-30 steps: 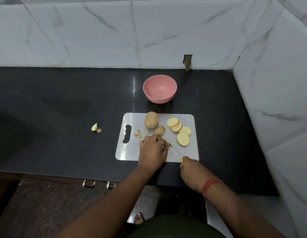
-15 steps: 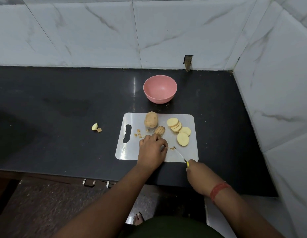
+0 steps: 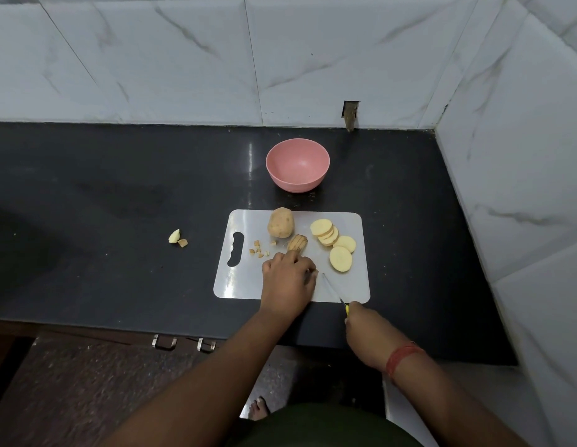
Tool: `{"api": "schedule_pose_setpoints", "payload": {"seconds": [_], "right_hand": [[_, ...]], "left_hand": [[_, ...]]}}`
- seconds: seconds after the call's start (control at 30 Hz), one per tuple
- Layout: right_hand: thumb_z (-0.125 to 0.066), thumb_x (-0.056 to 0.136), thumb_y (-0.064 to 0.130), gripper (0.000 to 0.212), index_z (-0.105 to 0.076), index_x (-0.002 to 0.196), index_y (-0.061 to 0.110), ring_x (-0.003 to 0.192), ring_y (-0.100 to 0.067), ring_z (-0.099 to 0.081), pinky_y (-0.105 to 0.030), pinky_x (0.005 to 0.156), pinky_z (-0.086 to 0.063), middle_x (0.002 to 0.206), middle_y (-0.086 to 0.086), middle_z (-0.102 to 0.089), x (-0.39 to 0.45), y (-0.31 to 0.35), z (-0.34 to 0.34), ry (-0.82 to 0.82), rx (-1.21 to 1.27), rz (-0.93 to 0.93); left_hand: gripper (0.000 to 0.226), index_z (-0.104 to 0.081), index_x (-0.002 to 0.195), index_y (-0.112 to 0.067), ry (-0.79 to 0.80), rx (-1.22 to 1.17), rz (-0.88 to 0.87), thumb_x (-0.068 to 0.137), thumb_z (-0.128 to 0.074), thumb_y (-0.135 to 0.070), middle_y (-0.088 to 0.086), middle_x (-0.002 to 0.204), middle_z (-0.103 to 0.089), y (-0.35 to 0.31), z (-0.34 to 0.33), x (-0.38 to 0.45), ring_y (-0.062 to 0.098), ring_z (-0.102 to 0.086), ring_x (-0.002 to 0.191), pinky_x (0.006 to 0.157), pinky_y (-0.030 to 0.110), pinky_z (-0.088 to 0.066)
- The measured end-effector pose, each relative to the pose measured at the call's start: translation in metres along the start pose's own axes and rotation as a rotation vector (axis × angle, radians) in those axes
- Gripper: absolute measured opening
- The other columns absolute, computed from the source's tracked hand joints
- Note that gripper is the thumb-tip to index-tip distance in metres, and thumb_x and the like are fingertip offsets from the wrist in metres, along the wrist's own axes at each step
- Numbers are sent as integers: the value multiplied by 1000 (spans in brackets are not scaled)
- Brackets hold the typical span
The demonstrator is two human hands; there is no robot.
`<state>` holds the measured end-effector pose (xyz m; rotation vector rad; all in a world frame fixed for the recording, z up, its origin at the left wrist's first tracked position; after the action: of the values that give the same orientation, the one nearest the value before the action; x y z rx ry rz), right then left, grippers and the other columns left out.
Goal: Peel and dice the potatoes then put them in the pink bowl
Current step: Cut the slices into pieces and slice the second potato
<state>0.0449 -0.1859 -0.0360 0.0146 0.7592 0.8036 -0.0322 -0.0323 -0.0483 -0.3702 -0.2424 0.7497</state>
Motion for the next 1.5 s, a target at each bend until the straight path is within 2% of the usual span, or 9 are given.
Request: {"api": "schedule_pose_setpoints", "payload": {"seconds": [0.1, 0.2, 0.37, 0.63, 0.8, 1.1, 1.17, 1.3, 1.5], "right_hand": [[-37, 100, 13, 12, -46, 105, 9, 84, -26, -53, -28, 67, -42, 97, -11, -58, -5, -1, 5, 44, -20, 30], [-38, 101, 18, 21, -36, 80, 15, 74, -25, -50, -26, 57, -34, 77, -2, -47, -10, -1, 9, -29, 28, 23], [-38, 102, 21, 16, -35, 87, 15, 57, -12, -38, -26, 48, -25, 71, 1, -41, -4, 12, 8, -95, 92, 32], [-38, 100, 19, 17, -34, 83, 18, 62, -14, -42, -25, 48, -25, 71, 3, -39, 6, 17, 3, -79, 121, -5], [-38, 101, 20, 10, -37, 92, 16, 76, -22, -49, -29, 58, -33, 83, -3, -47, 5, 20, 3, -57, 135, 2], [-39, 101, 17, 23, -32, 79, 17, 61, -14, -41, -23, 47, -23, 71, 2, -37, 13, 18, 0, 1, 57, 3], [-39, 101, 17, 15, -35, 86, 15, 60, -12, -40, -24, 48, -26, 72, 2, -39, 14, 18, 3, 0, 89, -10], [-40, 100, 17, 22, -32, 79, 18, 59, -11, -38, -24, 47, -25, 71, 1, -39, 15, 19, 4, -2, 85, -8], [-42, 98, 13, 10, -33, 95, 12, 58, -11, -37, -24, 47, -26, 70, 0, -37, 15, 20, 0, -2, 29, -13]], "left_hand": [[17, -72, 105, -29, 14, -43, -8, 97, -60, -37, -7, 107, -62, 3, 0, 3, 18, -50, 102, 91, 36, -33], [14, -72, 105, -28, 14, -138, 7, 95, -64, -34, -8, 106, -63, 8, -1, 2, 17, -50, 103, 91, 34, -31], [14, -73, 106, -26, -4, -208, 48, 93, -68, -29, -9, 103, -62, 10, -2, 2, 16, -50, 101, 91, 32, -31], [8, -74, 97, -25, 6, -223, 73, 92, -70, -29, -9, 100, -60, 10, -2, 2, 16, -50, 100, 92, 32, -32], [10, -75, 99, -25, 9, -207, 74, 92, -69, -30, -8, 101, -61, 10, -1, 3, 15, -50, 100, 93, 34, -34], [12, -74, 99, -24, 7, -215, 95, 94, -67, -32, -8, 101, -60, 10, -5, 4, 13, -48, 99, 95, 33, -34], [10, -73, 97, -23, -9, -223, 101, 94, -67, -29, -8, 100, -60, 11, -5, 4, 14, -49, 98, 95, 34, -35], [8, -73, 95, -22, -18, -236, 106, 93, -67, -27, -8, 97, -60, 12, -6, 4, 14, -49, 96, 94, 33, -34], [5, -72, 92, -22, -33, -217, 103, 92, -68, -25, -8, 95, -60, 12, -6, 4, 14, -48, 93, 93, 33, -35]]}}
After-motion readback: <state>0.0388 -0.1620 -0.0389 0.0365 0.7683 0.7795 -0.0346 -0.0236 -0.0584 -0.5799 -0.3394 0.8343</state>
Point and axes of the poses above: each hand's wrist, its own x-axis towards the middle knuckle, its own z-axis out of the back of the hand, y = z × x, the point moved 5 cm from there along x, towards the middle knuckle
